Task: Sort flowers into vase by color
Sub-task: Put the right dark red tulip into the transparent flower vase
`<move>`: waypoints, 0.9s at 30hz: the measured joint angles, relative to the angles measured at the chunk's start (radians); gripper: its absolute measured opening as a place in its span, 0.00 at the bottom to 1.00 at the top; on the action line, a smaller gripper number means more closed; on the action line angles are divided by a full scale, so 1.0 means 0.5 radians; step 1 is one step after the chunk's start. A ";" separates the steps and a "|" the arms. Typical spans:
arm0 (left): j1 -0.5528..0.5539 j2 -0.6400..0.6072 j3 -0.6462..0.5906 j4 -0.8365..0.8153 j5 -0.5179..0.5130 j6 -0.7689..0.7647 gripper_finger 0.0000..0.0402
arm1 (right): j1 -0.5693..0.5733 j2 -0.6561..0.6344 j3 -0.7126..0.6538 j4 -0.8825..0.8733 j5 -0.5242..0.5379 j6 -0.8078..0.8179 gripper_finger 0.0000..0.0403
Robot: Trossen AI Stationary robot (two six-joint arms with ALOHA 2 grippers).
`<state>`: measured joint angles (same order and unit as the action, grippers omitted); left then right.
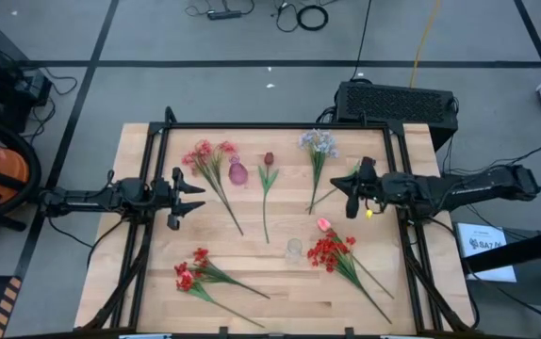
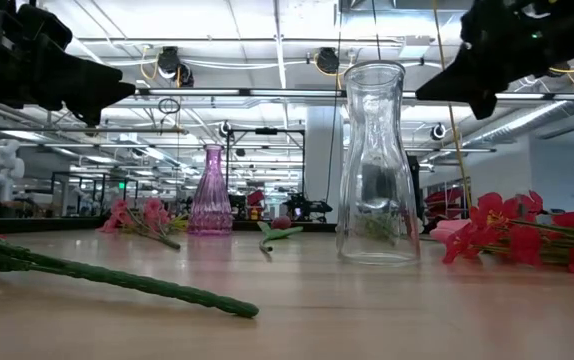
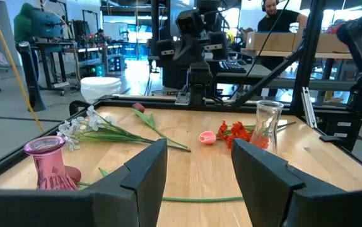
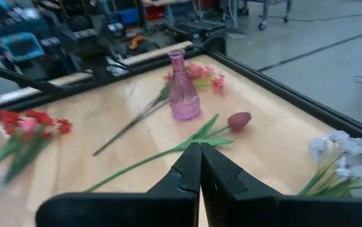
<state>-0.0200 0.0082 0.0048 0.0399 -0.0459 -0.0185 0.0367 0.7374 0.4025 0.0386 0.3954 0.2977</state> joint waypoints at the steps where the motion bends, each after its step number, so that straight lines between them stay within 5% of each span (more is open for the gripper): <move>1: 0.000 0.000 0.001 0.000 0.000 0.000 0.46 | -0.023 0.040 0.024 -0.002 -0.001 -0.005 0.00; 12: -0.001 0.000 0.001 -0.001 0.000 0.000 0.46 | -0.177 0.342 0.336 -0.411 -0.004 0.558 0.00; 27: 0.000 0.001 0.001 -0.007 0.001 0.000 0.46 | -0.241 0.759 0.780 -1.651 0.052 2.199 0.00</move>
<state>-0.0201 0.0085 0.0051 0.0364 -0.0456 -0.0185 -0.0838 1.1168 0.7925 -0.7870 0.4214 1.3973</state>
